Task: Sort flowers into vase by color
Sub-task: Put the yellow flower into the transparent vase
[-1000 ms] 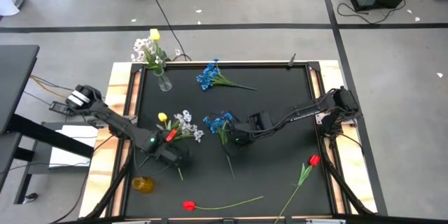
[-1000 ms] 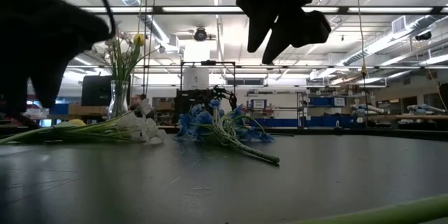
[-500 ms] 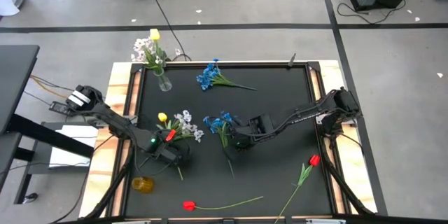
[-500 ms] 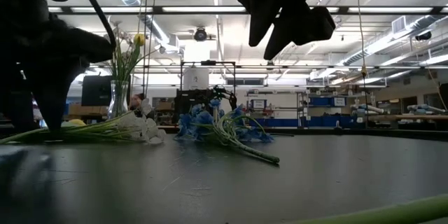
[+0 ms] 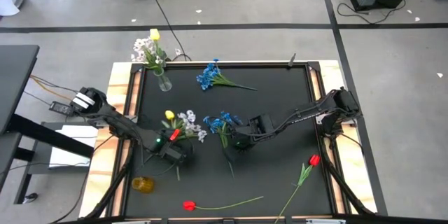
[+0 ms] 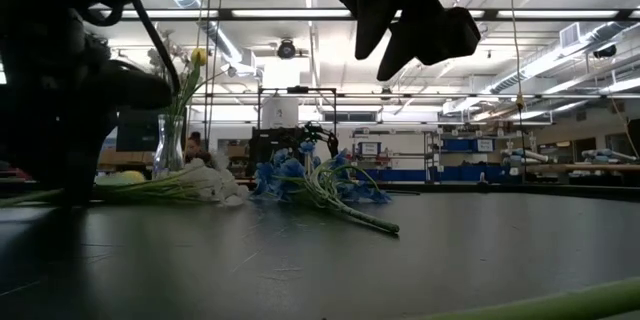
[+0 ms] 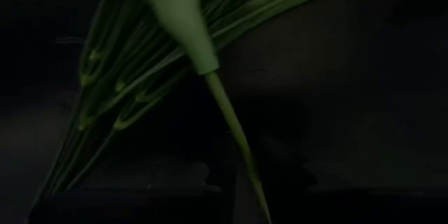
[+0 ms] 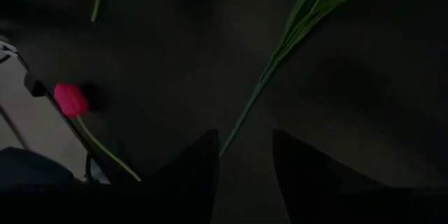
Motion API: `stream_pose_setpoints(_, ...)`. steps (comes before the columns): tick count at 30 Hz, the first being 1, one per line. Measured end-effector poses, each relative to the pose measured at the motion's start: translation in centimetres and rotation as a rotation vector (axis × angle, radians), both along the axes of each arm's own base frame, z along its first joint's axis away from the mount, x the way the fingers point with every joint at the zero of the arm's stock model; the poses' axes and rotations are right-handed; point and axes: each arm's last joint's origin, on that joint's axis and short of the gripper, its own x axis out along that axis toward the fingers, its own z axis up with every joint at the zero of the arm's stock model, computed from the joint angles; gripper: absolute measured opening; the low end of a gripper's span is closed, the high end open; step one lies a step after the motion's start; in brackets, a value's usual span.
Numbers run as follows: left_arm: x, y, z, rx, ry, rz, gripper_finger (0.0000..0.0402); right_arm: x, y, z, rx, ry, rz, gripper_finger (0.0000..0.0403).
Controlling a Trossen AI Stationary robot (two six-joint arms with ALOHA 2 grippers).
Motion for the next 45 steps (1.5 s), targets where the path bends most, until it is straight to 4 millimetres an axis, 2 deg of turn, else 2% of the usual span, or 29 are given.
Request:
stream_pose_setpoints(3,0.1,-0.2,0.3,-0.029,-0.013,-0.034,0.0037,0.0,0.0,0.0,0.001,-0.005,0.0,0.0144)
stream_pose_setpoints(9,0.3,-1.0,2.5,-0.047,-0.077,-0.086,0.0008,0.1,0.0,0.0,-0.011,-0.011,0.017,0.0144)
stream_pose_setpoints(13,0.1,-0.7,4.6,0.011,-0.153,-0.143,0.0008,0.5,-0.2,0.3,-0.01,-0.064,0.028,0.0144)
stream_pose_setpoints(16,0.0,-0.1,6.4,0.111,-0.254,-0.195,0.0008,1.5,-0.5,0.8,0.001,-0.174,0.029,0.0144)
stream_pose_setpoints(20,-0.1,0.6,8.7,0.292,-0.421,-0.242,0.0008,3.1,-1.4,2.5,-0.019,-0.405,0.015,0.0144)
stream_pose_setpoints(24,0.0,1.1,10.9,0.494,-0.581,-0.232,0.0008,3.8,-2.4,4.1,-0.097,-0.562,-0.031,0.0144)
stream_pose_setpoints(29,0.5,0.9,12.9,0.684,-0.667,-0.347,0.0008,3.5,-3.1,6.2,-0.25,-0.691,-0.031,0.0144)
stream_pose_setpoints(35,1.5,0.2,15.3,0.857,-0.785,-0.523,0.0008,2.9,-3.8,9.8,-0.401,-0.904,0.013,0.0144)
stream_pose_setpoints(40,1.8,0.1,16.6,0.946,-0.847,-0.572,0.0008,1.9,-4.2,11.5,-0.465,-0.945,-0.004,0.0144)
stream_pose_setpoints(45,1.8,0.0,16.9,0.969,-0.857,-0.586,0.0008,1.1,-4.3,12.5,-0.5,-0.974,0.025,0.0134)
